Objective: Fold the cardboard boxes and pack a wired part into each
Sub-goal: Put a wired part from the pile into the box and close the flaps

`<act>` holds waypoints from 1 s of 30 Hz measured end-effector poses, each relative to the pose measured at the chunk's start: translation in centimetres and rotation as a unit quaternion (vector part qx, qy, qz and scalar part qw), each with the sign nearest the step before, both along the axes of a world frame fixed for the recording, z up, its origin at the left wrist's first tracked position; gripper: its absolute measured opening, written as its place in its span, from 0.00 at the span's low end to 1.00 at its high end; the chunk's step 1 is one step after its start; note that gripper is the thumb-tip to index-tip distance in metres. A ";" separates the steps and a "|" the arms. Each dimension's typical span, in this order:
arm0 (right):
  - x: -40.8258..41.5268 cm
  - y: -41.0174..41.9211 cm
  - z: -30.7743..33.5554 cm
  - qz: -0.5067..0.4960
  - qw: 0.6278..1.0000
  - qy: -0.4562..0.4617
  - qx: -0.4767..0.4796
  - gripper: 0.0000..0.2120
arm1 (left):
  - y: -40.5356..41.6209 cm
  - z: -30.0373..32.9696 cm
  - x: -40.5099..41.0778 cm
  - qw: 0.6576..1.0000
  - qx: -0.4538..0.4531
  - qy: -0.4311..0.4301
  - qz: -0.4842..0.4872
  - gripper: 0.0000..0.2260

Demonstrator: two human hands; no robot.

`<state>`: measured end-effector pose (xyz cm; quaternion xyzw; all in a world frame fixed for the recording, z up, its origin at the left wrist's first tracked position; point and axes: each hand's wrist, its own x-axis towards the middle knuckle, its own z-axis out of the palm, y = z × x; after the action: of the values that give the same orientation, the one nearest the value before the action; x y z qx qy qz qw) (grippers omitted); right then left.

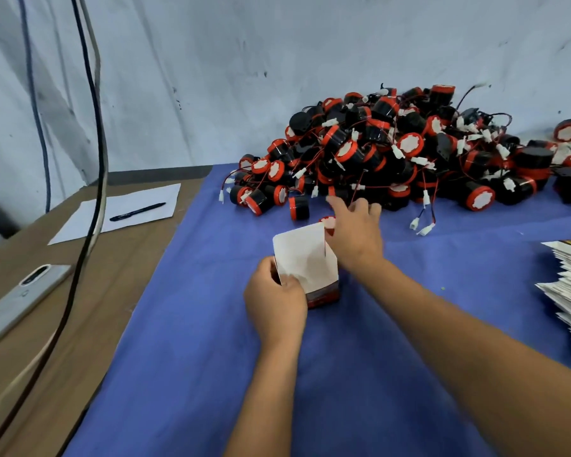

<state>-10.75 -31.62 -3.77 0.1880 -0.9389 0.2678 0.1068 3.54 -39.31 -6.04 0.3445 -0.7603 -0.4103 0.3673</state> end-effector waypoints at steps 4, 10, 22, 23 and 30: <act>-0.9 0.7 -1.3 0.123 0.985 0.003 0.118 0.21 | -0.1 -0.1 -0.1 1.000 0.008 -0.007 -0.024 0.08; 1.1 5.6 0.2 0.092 0.985 0.006 -0.143 0.29 | 0.5 0.3 -0.4 0.962 0.191 0.159 -0.110 0.02; 12.0 3.7 5.3 0.263 0.947 0.006 -0.187 0.25 | 2.4 1.1 0.0 0.884 0.317 0.227 -0.259 0.12; 11.8 3.7 4.8 0.227 0.964 0.015 -0.136 0.24 | 2.3 1.1 0.0 0.869 0.352 0.236 -0.256 0.17; 11.2 4.6 2.9 0.150 0.981 -0.024 -0.120 0.21 | 2.3 0.2 -0.8 0.933 0.270 0.160 -0.176 0.14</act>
<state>0.48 -27.04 -0.90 0.3061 -0.8633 0.3960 0.0651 2.69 -36.99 -5.87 0.2212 -0.6002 -0.7079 0.2994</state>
